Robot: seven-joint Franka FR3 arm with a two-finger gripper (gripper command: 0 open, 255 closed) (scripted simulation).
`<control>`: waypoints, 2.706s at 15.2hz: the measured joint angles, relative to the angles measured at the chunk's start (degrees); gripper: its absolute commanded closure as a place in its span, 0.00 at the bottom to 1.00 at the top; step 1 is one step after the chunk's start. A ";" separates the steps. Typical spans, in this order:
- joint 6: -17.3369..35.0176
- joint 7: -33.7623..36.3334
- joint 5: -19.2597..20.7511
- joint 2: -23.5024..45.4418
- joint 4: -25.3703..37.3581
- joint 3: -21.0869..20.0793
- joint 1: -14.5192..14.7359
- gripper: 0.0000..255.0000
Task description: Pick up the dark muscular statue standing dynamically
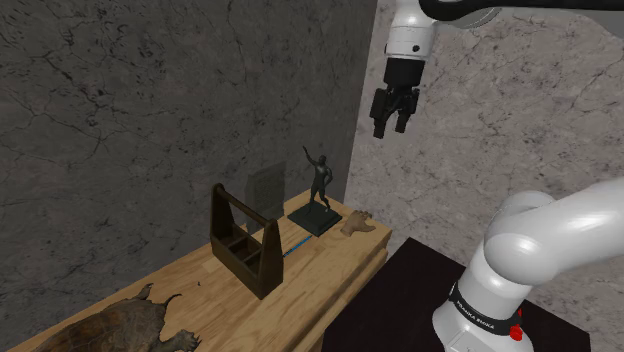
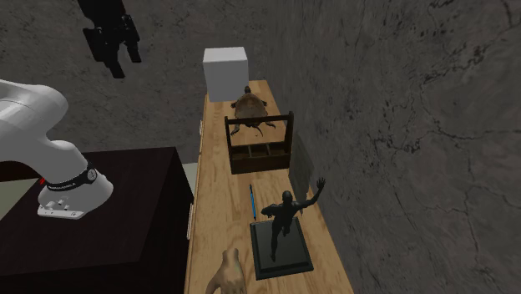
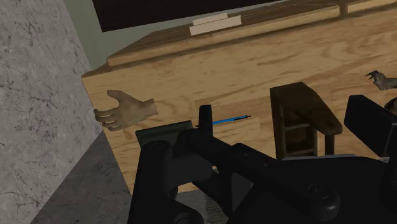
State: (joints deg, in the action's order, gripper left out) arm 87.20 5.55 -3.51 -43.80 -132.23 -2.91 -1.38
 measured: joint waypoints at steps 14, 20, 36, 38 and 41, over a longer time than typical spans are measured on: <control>14.63 -5.94 2.84 22.91 6.75 4.77 -2.45 0.00; 19.71 -9.09 3.05 34.70 12.81 6.97 -3.65 0.00; 19.66 -15.65 -0.08 72.48 48.61 9.41 -8.11 0.00; 18.29 -15.90 -0.44 77.47 54.77 9.34 -8.75 0.00; 14.66 -16.56 -0.99 86.83 67.43 9.24 -10.32 0.00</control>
State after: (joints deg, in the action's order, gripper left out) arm 101.86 -11.01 -4.51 43.03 -64.80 6.34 -11.70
